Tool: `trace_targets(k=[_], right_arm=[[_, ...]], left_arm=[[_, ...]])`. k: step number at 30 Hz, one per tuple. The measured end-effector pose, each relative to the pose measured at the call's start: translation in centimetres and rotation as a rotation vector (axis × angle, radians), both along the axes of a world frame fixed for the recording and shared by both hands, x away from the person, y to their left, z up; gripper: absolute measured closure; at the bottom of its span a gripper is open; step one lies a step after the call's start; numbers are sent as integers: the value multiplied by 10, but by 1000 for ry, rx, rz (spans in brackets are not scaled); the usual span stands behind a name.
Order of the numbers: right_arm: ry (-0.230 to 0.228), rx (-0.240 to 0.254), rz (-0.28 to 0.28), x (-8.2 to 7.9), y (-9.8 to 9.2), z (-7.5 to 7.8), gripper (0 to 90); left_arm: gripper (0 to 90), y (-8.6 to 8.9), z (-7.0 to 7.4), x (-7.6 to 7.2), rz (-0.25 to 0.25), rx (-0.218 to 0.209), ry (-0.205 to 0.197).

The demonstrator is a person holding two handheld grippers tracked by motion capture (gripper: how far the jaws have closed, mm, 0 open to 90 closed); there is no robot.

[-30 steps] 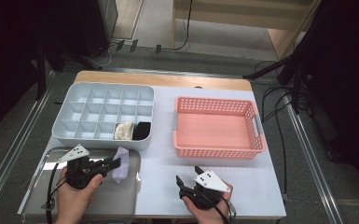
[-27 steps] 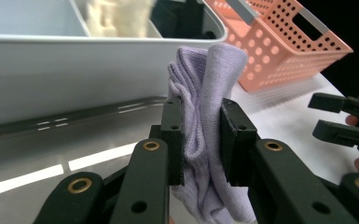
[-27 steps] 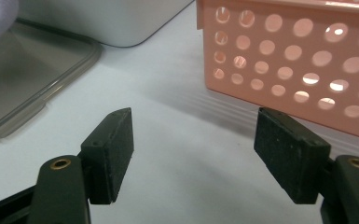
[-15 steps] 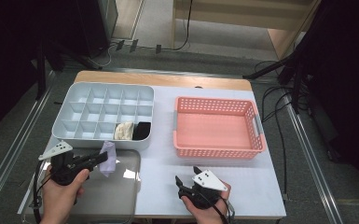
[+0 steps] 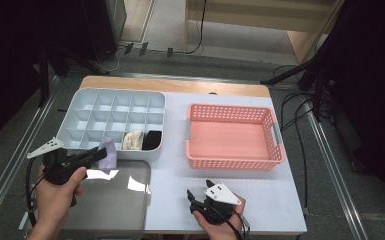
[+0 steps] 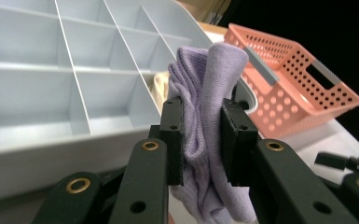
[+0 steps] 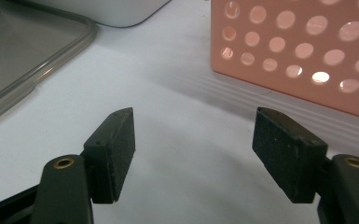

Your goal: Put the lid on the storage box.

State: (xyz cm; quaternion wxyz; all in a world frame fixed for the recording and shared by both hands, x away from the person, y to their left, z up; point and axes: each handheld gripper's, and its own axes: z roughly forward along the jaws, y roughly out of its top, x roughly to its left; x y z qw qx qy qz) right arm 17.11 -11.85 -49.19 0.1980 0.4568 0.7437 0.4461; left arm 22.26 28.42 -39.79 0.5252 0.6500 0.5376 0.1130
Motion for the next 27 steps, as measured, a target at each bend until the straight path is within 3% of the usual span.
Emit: trace_targets(k=[6,13,18,23,27], right_arm=[[1,-6,-3,0,1,-1,306],[3,-15,-4,-1,2,-3,309],[4,-13,-4,-1,3,-4,311],[3,-18,-7,-2,3,-4,314],[4,-16,-9,-2,3,-5,315]], left_arm=[[739,0,2,14,42,7,-28],[738,-3,-1,33,73,5,-30],[737,-3,-10,46,107,-32,-22],[732,-3,-20,55,158,15,-40],[724,-7,-29,58,159,59,4]])
